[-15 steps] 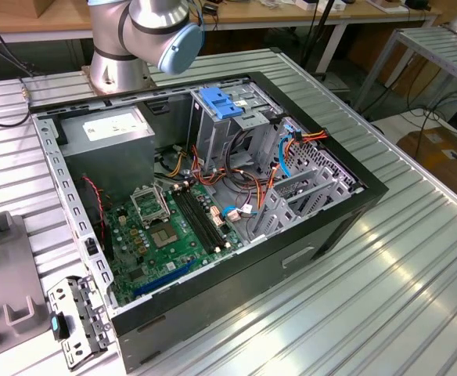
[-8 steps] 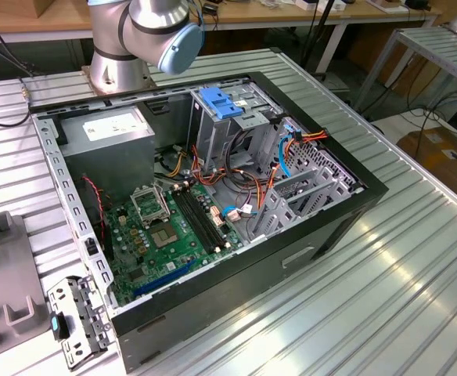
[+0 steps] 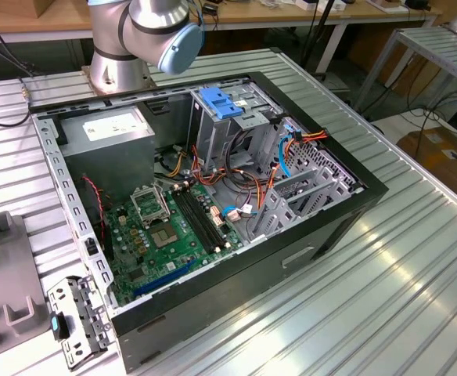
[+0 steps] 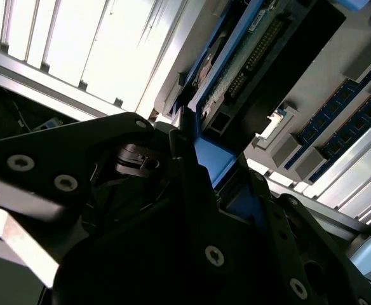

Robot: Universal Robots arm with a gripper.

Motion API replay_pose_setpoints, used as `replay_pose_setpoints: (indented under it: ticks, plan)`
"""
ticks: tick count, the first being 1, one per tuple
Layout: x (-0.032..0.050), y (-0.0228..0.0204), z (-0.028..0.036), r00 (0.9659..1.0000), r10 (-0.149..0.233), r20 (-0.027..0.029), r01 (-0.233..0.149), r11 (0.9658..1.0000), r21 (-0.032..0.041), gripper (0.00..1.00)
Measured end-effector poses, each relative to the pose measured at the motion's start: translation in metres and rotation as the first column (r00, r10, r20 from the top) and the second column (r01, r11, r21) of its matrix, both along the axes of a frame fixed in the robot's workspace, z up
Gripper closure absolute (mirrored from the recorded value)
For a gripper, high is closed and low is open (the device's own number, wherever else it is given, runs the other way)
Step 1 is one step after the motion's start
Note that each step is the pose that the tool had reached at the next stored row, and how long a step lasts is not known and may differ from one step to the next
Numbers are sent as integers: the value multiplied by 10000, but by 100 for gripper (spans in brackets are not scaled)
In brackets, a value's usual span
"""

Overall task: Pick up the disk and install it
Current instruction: 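Pick up the disk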

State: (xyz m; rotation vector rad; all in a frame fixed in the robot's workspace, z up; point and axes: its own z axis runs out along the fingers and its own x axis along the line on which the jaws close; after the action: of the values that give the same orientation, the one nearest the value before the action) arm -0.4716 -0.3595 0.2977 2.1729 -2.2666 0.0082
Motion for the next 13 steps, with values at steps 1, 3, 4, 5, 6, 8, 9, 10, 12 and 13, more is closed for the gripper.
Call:
replay_pose_setpoints:
  ticks: [1, 3, 4, 5, 6, 8, 9, 10, 12, 13]
  plan:
    - [0, 0, 0, 10000, 0, -1, 0, 10000, 0, 63]
    - [0, 0, 0, 10000, 0, -1, 0, 10000, 0, 63]
    - [0, 0, 1, 10000, 0, -1, 0, 10000, 0, 63]
    - [0, 1, 2, 10000, 0, 1, 0, 10000, 1, 63]
    - [0, 1, 3, 10000, 0, 2, 0, 10000, 1, 63]
    - [0, 0, 13, 10000, 0, -2, 0, 10000, 0, 63]
    - [0, 0, 19, 10000, -1, -1, 1, 10000, 0, 63]
    - [0, 0, 26, 10000, 0, 0, 0, 10000, 0, 63]
    - [0, 0, 44, 10000, 0, 1, 0, 10000, 0, 63]
    - [0, 0, 52, 10000, 0, 3, 0, 10000, 0, 63]
